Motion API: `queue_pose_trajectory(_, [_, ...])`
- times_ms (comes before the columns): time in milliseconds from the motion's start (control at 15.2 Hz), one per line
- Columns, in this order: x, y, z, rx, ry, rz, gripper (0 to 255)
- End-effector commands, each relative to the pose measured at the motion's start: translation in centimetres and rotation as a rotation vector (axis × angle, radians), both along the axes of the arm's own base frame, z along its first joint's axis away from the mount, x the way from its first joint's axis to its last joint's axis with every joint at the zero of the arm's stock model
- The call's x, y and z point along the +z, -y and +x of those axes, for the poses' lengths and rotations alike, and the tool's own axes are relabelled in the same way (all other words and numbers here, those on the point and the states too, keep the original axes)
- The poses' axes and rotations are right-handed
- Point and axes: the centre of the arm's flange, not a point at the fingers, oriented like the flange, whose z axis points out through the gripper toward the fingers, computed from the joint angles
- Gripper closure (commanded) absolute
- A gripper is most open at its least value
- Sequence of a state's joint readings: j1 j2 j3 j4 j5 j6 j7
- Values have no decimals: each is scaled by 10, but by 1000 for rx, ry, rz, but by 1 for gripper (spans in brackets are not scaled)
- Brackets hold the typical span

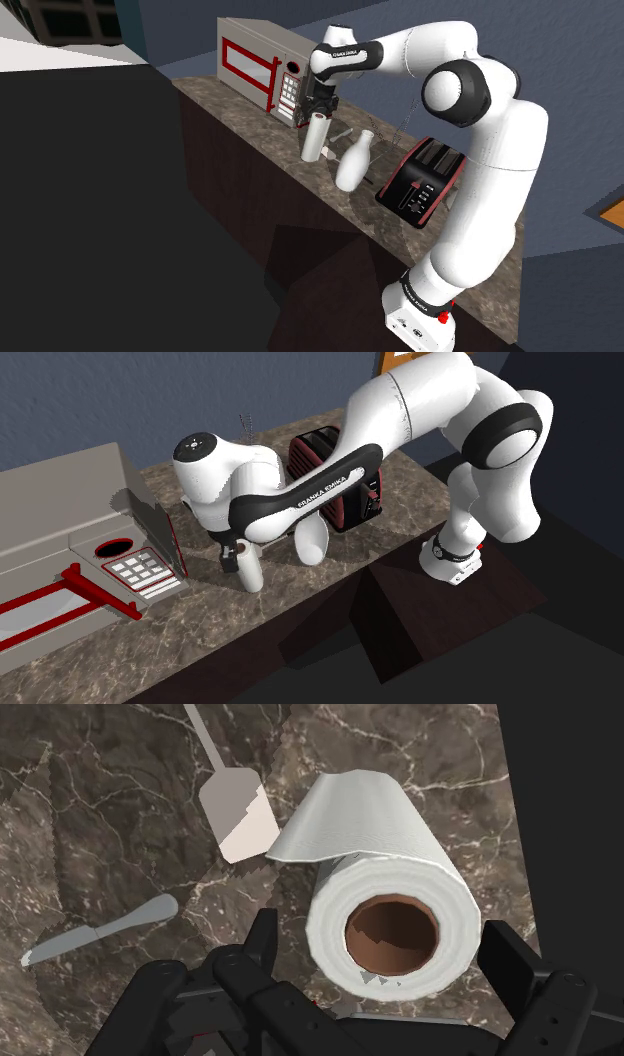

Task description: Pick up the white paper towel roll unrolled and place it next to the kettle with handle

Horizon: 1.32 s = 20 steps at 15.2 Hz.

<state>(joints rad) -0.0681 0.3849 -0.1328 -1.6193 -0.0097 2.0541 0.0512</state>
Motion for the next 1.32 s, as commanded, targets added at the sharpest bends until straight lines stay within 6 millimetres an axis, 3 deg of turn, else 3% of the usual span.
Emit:
queue_pose_trajectory(0, [-3, 0, 0, 0, 0, 0, 0])
queue_pose_trajectory(462, [-3, 0, 0, 0, 0, 0, 0])
queue_pose_trajectory(528, [-3, 0, 0, 0, 0, 0, 255])
queue_pose_trajectory(1122, [-3, 0, 0, 0, 0, 0, 255])
queue_pose_trajectory(1254, [7, 0, 0, 0, 0, 0, 255])
